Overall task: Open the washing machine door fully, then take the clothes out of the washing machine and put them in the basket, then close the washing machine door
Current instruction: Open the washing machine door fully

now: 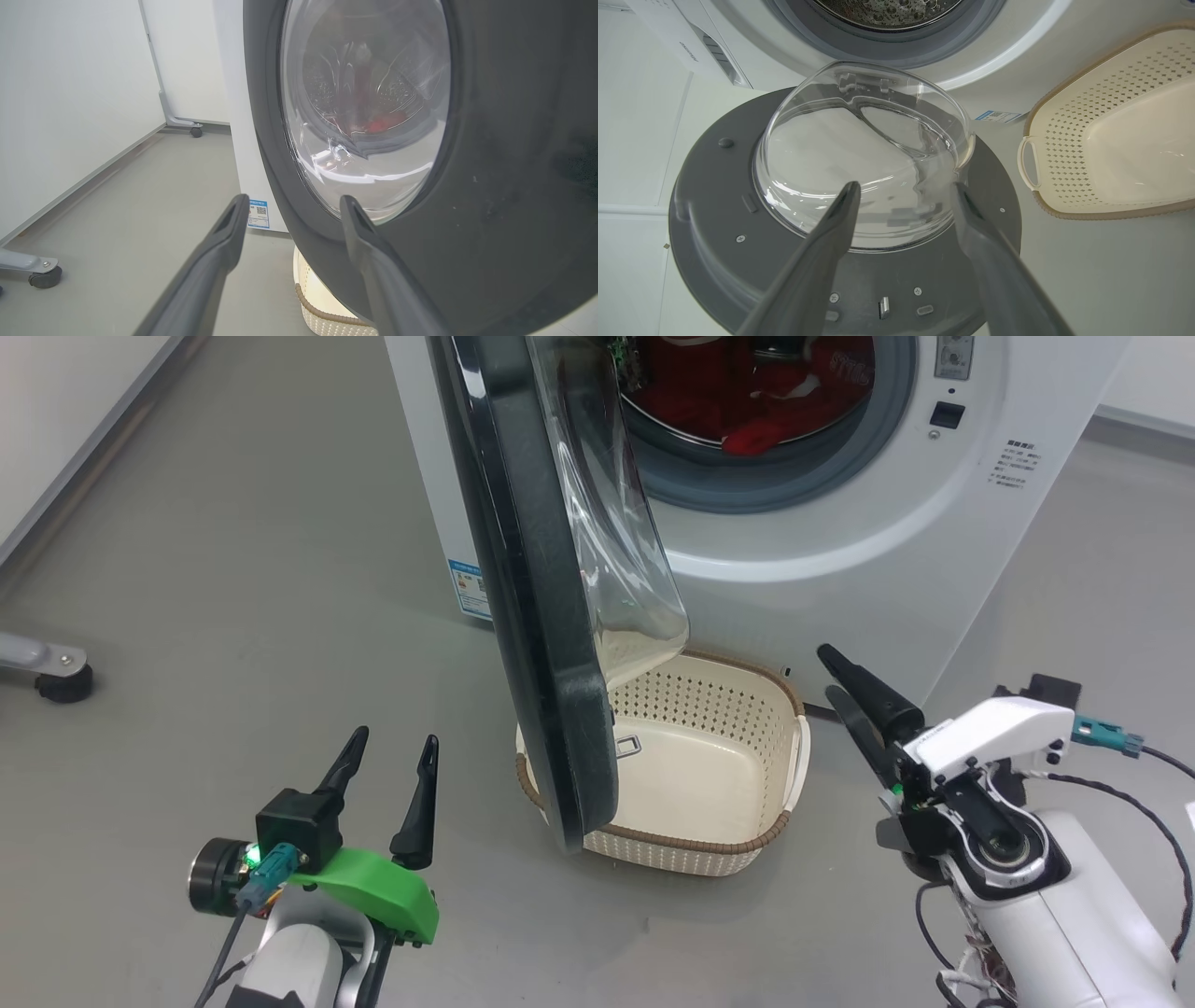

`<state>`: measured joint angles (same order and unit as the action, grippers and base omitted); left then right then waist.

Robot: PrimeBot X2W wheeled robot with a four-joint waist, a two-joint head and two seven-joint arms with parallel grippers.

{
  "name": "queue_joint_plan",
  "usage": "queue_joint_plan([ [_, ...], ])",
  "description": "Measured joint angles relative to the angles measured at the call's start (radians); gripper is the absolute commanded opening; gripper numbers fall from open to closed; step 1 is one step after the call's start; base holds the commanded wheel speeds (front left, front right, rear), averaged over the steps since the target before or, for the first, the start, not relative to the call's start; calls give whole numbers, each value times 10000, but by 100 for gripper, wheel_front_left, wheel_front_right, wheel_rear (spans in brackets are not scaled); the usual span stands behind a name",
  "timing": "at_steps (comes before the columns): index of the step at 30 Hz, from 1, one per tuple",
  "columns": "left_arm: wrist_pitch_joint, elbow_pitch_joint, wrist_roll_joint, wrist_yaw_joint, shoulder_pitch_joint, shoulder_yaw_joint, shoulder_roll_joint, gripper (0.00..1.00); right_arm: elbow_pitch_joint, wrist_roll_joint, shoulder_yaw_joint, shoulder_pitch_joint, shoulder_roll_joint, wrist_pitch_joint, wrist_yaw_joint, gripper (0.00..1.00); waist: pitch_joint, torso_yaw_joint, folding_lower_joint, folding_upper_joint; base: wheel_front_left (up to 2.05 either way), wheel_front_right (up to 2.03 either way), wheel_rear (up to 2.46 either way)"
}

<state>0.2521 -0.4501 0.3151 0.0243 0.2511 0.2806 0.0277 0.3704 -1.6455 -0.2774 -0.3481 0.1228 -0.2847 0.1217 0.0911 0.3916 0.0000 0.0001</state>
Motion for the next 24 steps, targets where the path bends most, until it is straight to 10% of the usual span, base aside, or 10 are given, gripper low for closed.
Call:
queue_joint_plan([
  [19, 0, -4, -15, -17, -83, -199, 4, 100, -485, 7871, -1503, 916, 2080, 5772, -13, 100, -140, -122, 0, 0, 0, 0, 0],
  [24, 0, -4, -15, -17, -100, -219, 6, 100, -514, 9308, -1569, 911, 2079, 5611, -556, 100, -186, -158, 0, 0, 0, 0, 0],
])
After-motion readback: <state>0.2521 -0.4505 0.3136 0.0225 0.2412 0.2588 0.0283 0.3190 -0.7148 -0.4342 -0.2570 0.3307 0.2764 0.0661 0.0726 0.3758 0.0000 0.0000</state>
